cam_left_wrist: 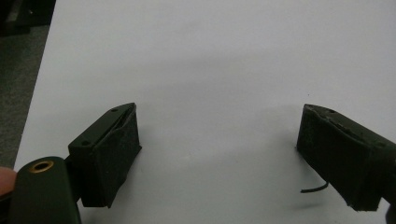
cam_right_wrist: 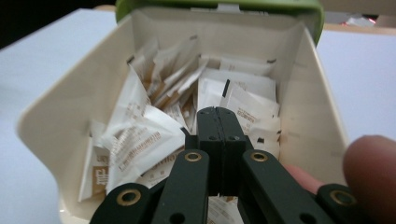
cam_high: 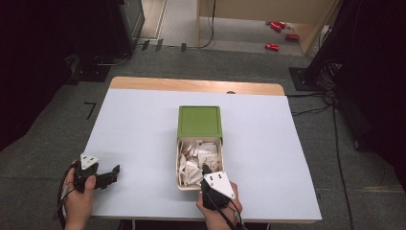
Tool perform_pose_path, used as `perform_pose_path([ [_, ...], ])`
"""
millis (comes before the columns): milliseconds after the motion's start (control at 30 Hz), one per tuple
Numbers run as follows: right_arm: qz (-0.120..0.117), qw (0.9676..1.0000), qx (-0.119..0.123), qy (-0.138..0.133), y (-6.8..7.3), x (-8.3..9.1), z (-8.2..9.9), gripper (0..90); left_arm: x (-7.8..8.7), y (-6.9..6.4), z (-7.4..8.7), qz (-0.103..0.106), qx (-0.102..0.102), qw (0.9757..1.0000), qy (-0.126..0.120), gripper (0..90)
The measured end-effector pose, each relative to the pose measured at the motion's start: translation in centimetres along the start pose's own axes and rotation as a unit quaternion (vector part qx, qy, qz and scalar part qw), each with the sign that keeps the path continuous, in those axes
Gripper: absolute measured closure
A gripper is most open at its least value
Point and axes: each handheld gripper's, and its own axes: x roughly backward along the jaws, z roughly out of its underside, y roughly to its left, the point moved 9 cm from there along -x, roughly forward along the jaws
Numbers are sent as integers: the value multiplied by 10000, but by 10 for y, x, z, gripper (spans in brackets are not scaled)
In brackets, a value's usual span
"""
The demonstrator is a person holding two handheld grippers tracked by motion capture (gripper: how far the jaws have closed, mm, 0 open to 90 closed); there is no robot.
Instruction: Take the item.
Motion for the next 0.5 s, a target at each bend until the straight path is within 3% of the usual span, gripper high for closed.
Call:
perform_pose_path([
  [300,-232,9989,1,-407,-3,17,-22,900,0,0,0,-3,-6,10000,4,136],
  [367,-240,9989,4,-396,-3,17,-23,900,0,0,0,-3,-5,10000,5,136],
  [500,-301,9995,70,-95,2,8,-10,865,0,0,0,-4,-4,10000,2,136],
])
